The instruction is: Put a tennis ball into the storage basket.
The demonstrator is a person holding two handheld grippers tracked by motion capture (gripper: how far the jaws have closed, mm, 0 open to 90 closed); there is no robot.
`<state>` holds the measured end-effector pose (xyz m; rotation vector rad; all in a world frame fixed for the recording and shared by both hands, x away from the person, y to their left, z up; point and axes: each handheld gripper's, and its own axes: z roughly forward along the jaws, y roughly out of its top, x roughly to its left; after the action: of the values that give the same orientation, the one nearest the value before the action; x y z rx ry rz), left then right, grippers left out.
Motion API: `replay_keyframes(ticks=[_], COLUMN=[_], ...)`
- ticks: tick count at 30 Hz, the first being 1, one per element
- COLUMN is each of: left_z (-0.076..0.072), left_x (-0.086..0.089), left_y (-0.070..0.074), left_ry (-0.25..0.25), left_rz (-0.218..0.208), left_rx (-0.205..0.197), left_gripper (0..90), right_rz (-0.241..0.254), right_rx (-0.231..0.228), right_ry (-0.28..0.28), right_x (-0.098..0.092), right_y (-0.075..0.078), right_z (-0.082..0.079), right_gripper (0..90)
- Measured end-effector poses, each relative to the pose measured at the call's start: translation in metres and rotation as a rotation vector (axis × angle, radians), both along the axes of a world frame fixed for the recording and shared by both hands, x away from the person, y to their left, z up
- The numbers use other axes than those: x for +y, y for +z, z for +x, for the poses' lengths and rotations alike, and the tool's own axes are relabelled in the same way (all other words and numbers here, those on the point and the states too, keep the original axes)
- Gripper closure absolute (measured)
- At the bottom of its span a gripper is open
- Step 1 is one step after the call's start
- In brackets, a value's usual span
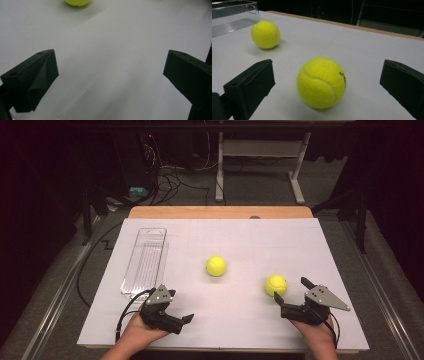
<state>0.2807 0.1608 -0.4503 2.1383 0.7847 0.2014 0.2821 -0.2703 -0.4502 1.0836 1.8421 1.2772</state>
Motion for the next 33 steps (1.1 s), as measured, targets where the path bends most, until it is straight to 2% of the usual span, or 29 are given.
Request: replay_keyframes(ticks=[5,12,21,25,26,30,33], left_z=[-0.002,-0.001,0.004,0.006,0.007,0.011,0.015], left_x=[-0.007,-0.015,-0.022,-0.03,-0.032,-0.041,-0.046], left_y=[-0.003,-0.008,-0.007,-0.006,-0.007,-0.006,-0.002], left_ry=[-0.031,-0.048,-0.046,-0.076,-0.077,-0.093,-0.102], left_rz=[0.035,0.091,0.15,0.194,0.198,0.259,0.283], left_rx=[0.028,0.085,0.162,0.199,0.204,0.222,0.237], left_gripper=[0.6,0.6,0.6,0.6,0.6,0.6,0.6], right_rz=[-0.001,-0.003,0.002,0.005,0.007,0.01,0.011], right_rx=[-0.001,0.0,0.0,0.002,0.002,0.0,-0.001], right_ry=[0.001,0.003,0.004,0.007,0.008,0.01,0.012], right_x=[0.0,0.0,0.001,0.0,0.0,0.0,0.0], right_y=[0.0,0.0,0.001,0.0,0.0,0.001,0.001], right_z=[0.0,0.0,0.0,0.0,0.0,0.0,0.0], right_gripper=[0.0,0.0,0.0,0.0,0.0,0.0,0.0])
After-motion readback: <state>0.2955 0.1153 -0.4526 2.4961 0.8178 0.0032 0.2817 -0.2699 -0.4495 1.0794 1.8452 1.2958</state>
